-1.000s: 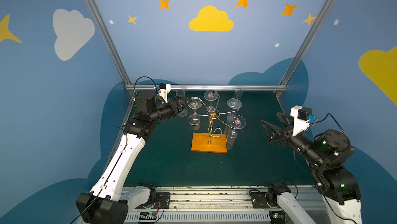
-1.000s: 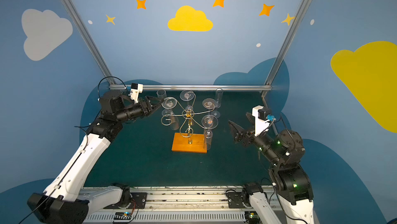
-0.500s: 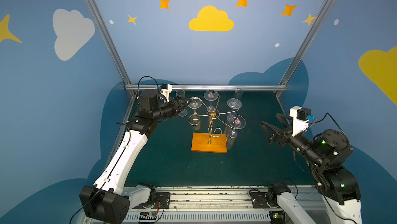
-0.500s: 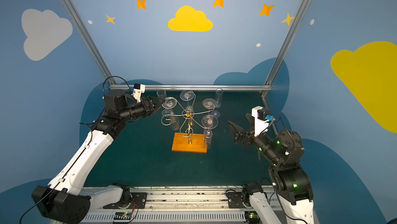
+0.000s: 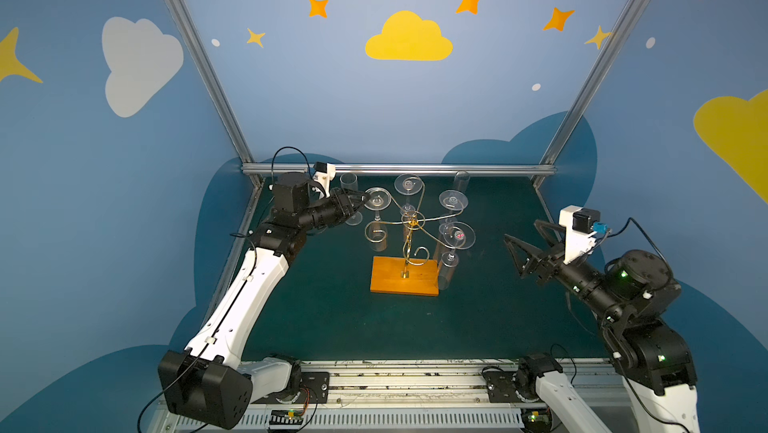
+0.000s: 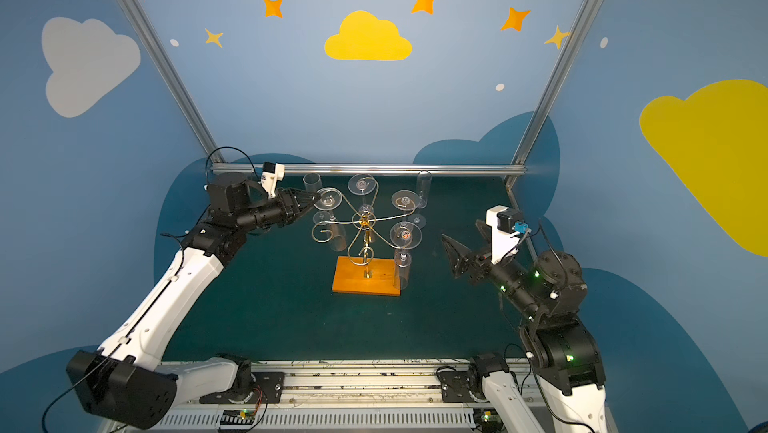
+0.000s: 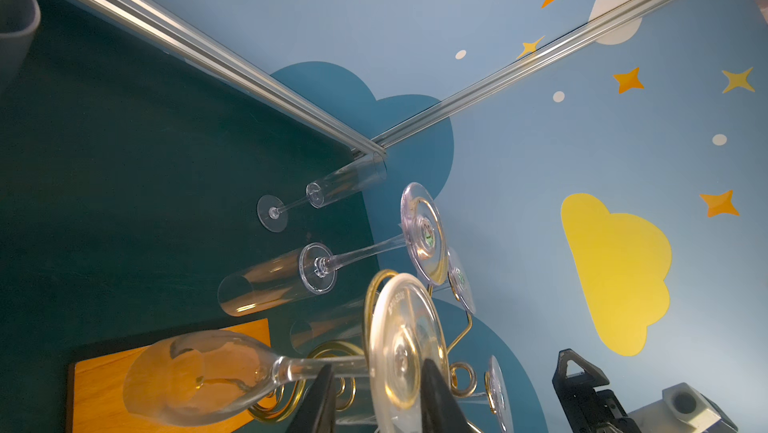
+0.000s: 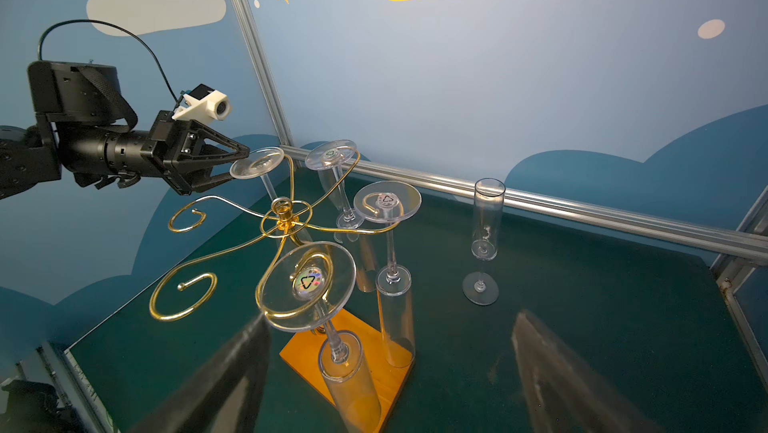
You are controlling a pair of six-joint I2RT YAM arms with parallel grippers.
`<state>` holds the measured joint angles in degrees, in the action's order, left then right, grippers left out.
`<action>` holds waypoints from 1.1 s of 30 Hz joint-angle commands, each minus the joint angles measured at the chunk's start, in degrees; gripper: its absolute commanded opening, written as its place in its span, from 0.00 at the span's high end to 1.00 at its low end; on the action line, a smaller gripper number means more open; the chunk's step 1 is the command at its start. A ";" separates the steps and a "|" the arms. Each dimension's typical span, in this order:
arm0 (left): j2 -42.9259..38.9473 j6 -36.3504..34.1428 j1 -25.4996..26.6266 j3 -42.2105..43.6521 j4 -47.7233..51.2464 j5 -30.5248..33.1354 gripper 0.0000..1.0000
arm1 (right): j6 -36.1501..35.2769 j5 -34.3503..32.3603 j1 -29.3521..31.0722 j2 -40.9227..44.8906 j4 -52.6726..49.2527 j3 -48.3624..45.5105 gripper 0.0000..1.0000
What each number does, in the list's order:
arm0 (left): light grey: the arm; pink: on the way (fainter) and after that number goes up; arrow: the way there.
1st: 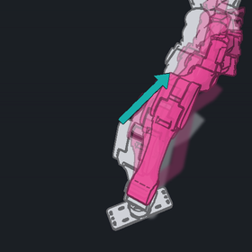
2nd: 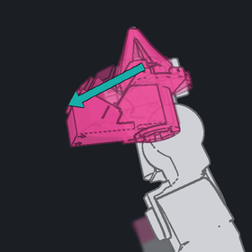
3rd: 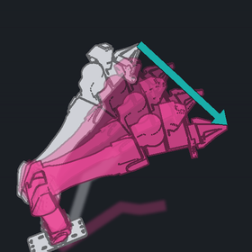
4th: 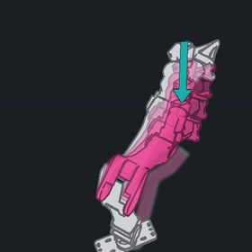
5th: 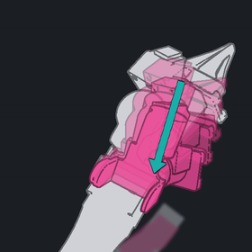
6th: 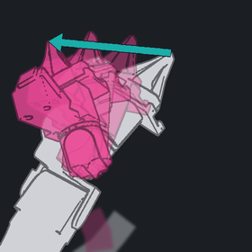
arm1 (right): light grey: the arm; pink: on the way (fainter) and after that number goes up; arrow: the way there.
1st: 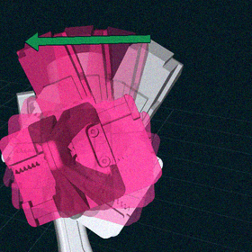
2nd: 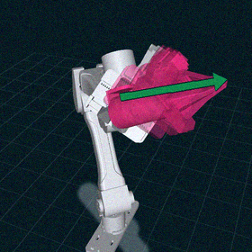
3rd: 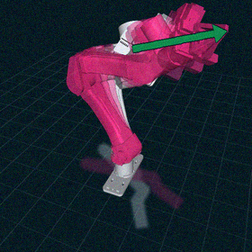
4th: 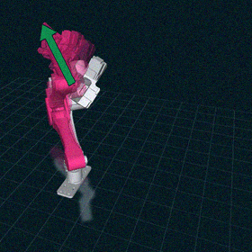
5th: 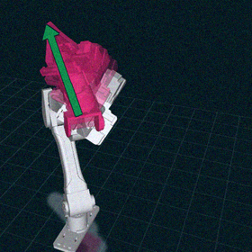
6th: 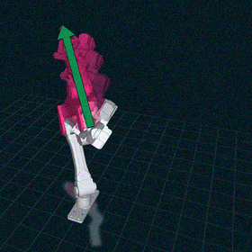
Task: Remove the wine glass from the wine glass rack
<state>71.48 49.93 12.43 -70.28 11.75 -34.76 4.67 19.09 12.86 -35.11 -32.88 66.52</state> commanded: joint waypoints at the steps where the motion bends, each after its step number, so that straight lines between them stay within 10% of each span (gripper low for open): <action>1: 0.15 -1.20 0.23 -1.53 0.60 0.03 0.68 | -0.35 -0.45 0.17 0.57 -0.16 -0.34 0.10; 33: -1.03 -0.89 0.27 -1.34 1.94 2.05 0.97 | -3.24 -1.44 0.23 3.03 -1.03 -1.94 0.10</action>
<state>71.22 49.78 12.53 -70.81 12.12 -33.69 2.44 18.04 12.86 -32.99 -33.80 65.10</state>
